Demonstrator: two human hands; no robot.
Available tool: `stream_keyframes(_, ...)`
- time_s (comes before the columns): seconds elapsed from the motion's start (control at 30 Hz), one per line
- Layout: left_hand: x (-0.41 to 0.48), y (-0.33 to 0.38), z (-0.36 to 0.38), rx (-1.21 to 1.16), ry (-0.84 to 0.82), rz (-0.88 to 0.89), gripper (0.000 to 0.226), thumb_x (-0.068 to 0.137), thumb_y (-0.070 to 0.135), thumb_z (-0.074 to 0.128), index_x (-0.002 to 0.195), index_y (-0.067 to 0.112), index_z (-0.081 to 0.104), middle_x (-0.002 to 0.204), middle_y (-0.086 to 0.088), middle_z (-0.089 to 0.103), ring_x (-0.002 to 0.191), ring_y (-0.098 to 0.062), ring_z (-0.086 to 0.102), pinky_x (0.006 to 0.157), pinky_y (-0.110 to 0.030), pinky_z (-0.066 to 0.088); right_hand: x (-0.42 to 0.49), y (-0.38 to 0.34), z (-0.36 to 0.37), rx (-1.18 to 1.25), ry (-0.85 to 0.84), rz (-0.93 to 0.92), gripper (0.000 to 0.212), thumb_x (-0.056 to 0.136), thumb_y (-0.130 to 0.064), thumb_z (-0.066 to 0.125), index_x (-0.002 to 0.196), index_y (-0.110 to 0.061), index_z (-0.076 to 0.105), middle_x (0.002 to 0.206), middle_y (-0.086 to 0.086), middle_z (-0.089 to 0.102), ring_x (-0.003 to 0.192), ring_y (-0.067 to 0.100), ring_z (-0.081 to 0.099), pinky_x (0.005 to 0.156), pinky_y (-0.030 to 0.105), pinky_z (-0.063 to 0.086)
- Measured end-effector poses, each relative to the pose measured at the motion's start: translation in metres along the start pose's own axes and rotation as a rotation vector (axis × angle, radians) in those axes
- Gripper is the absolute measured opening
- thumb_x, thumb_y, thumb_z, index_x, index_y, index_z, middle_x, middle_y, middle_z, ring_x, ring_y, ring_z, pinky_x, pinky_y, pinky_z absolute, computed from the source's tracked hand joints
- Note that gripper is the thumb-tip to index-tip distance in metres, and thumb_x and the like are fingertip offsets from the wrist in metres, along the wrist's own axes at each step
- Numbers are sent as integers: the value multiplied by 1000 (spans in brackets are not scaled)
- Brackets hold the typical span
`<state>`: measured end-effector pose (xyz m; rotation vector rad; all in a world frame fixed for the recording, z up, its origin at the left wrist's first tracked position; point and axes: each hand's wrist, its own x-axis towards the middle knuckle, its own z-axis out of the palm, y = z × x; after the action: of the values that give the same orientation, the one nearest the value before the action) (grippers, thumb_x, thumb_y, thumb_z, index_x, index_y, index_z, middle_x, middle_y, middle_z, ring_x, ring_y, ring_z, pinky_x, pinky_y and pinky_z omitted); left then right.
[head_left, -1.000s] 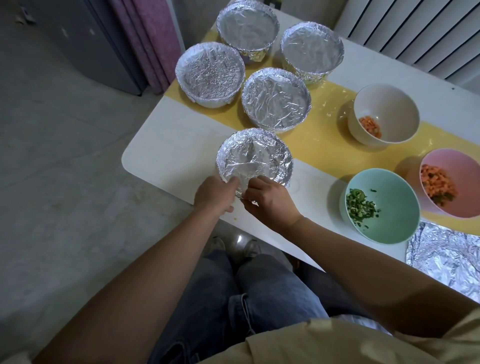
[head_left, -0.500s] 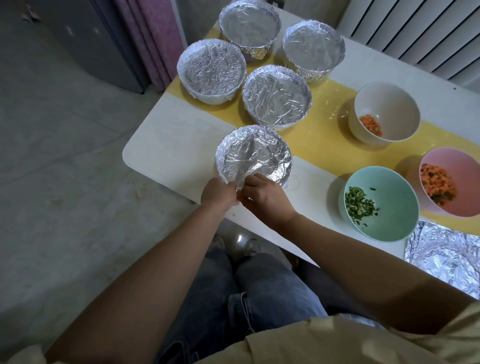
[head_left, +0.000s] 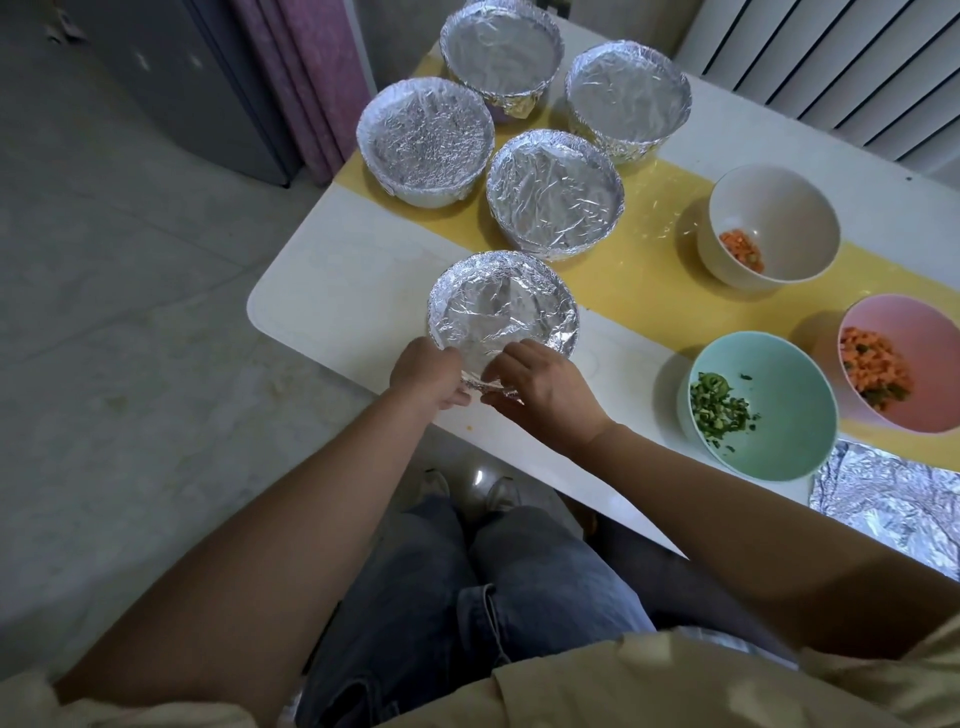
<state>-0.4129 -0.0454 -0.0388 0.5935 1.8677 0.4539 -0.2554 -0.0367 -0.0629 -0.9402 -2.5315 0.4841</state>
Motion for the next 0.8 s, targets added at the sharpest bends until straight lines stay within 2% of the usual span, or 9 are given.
stream_keyframes(0.13,-1,3,-1,9,-11,-13,28,93,10,36,112,-2,53,92,-24,71,70,-35,73,79,-43,58,0,-1,6,-28,3,-53,9,81,-11,71,76,-8,65,75,7,58,67,28,55,54,33,45)
stream_keyframes(0.23,0,2,-1,23,-19,-23,29,93,11,37,112,-3,54,79,-20,71,68,-34,73,80,-45,58,1,-2,13,-61,31,-54,16,82,-7,66,66,-8,62,69,6,55,63,26,51,48,34,44)
stream_keyframes(0.3,0,2,-2,20,-6,-29,28,94,13,38,110,-3,55,74,-16,69,67,-33,73,75,-41,58,2,-3,14,-66,31,-49,17,81,-6,64,65,-8,61,69,6,55,62,26,52,48,34,44)
stream_keyframes(0.37,-4,2,-3,4,-17,-44,30,95,18,39,109,0,58,82,-15,70,65,-30,71,64,-32,53,3,-4,14,-63,34,-49,17,81,-6,64,65,-7,60,69,7,55,63,26,52,49,33,44)
stream_keyframes(0.47,-9,1,-2,-42,-114,-138,31,95,33,46,102,8,62,89,-16,71,69,-30,71,65,-29,51,8,-7,15,-49,52,-39,20,84,-10,56,66,-7,62,69,7,56,64,27,54,49,31,44)
stream_keyframes(0.6,-7,-4,-3,-40,-148,-174,26,101,25,42,95,3,56,86,-16,64,63,-24,59,59,-25,45,11,-10,18,-36,60,-27,22,85,-14,53,68,-8,66,70,7,57,65,28,56,50,31,46)
stream_keyframes(0.73,-8,-4,-5,45,-176,-186,42,96,34,43,97,-3,65,89,-17,68,69,-28,65,72,-31,46,10,-7,20,-23,58,9,13,81,-7,65,68,-7,66,70,6,56,65,27,55,50,34,48)
stream_keyframes(0.8,-9,-4,-3,14,-151,-124,37,97,24,40,98,-6,63,87,-18,68,62,-26,65,58,-24,49,10,-7,20,-16,59,14,21,86,-13,59,67,-6,65,69,6,56,65,27,54,50,35,47)
